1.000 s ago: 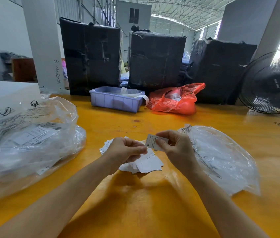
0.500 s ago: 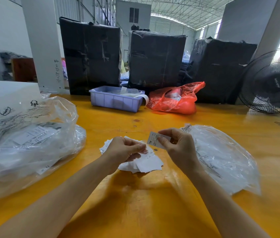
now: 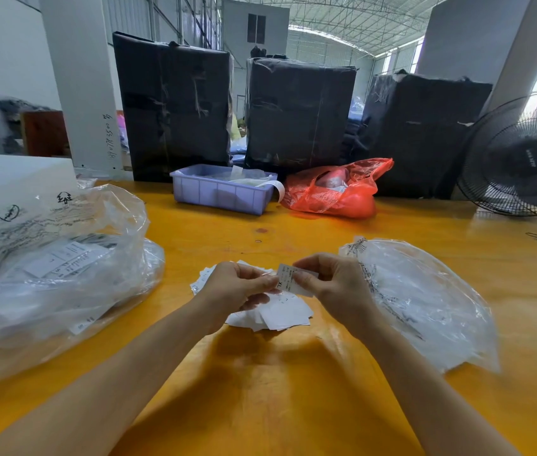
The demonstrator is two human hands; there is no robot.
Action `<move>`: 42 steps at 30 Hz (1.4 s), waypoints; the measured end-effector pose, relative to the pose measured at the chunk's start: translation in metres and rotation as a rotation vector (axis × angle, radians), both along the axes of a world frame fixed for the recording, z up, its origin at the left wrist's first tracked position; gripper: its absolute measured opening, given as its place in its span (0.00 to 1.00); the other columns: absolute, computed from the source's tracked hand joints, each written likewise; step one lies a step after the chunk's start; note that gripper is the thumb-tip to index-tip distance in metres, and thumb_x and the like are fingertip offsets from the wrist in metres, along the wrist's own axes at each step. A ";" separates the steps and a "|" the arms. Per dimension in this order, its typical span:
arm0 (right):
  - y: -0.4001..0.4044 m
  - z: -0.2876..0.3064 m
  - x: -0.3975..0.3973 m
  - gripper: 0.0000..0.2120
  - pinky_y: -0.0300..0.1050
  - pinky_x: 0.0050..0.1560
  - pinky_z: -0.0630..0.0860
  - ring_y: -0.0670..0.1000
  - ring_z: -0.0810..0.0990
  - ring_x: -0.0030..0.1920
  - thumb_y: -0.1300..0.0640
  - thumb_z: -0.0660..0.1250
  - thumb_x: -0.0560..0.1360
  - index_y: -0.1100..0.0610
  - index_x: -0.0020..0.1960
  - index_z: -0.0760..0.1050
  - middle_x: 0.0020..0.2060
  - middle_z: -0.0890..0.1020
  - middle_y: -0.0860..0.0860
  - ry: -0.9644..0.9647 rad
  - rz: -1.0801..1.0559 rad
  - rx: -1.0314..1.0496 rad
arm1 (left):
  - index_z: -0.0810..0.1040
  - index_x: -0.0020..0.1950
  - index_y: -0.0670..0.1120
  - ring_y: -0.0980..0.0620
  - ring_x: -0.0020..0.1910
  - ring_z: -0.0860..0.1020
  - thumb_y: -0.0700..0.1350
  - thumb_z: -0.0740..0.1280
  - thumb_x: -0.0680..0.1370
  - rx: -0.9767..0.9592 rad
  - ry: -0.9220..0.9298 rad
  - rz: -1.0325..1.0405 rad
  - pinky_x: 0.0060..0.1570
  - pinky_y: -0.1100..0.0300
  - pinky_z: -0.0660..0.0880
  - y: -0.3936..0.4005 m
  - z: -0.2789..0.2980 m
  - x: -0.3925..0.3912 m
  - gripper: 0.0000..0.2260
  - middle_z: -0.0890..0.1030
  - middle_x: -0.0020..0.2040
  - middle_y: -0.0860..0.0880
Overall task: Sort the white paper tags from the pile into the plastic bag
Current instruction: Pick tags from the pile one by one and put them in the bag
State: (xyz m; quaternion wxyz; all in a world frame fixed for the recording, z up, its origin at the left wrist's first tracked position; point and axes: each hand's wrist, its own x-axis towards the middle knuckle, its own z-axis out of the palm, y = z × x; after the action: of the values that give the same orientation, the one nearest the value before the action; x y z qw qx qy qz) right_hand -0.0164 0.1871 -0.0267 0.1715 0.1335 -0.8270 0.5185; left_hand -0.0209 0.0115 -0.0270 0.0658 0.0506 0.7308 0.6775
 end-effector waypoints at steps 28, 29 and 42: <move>-0.004 0.005 0.007 0.02 0.41 0.35 0.74 0.50 0.78 0.35 0.66 0.71 0.72 0.64 0.44 0.79 0.36 0.81 0.58 -0.212 0.116 -0.038 | 0.84 0.38 0.44 0.58 0.27 0.77 0.37 0.74 0.69 0.019 0.034 0.035 0.28 0.67 0.72 0.003 -0.003 0.001 0.03 0.81 0.29 0.47; -0.005 0.006 0.007 0.03 0.40 0.34 0.73 0.49 0.77 0.34 0.65 0.71 0.72 0.65 0.44 0.80 0.35 0.81 0.58 -0.213 0.117 -0.033 | 0.84 0.37 0.45 0.58 0.28 0.77 0.37 0.75 0.69 0.011 0.037 0.032 0.28 0.68 0.72 0.004 -0.004 0.001 0.04 0.81 0.29 0.48; -0.005 0.002 0.006 0.09 0.41 0.39 0.75 0.52 0.79 0.40 0.67 0.71 0.71 0.63 0.51 0.78 0.41 0.82 0.60 -0.244 0.116 -0.180 | 0.83 0.39 0.39 0.53 0.30 0.82 0.44 0.72 0.73 0.188 -0.088 0.086 0.29 0.65 0.77 0.010 -0.005 0.002 0.08 0.84 0.34 0.44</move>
State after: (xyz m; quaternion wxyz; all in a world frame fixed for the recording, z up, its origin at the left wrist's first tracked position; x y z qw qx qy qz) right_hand -0.0106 0.1823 -0.0243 0.0508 0.1009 -0.7827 0.6120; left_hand -0.0190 0.0214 -0.0323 0.0638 -0.0044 0.6621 0.7467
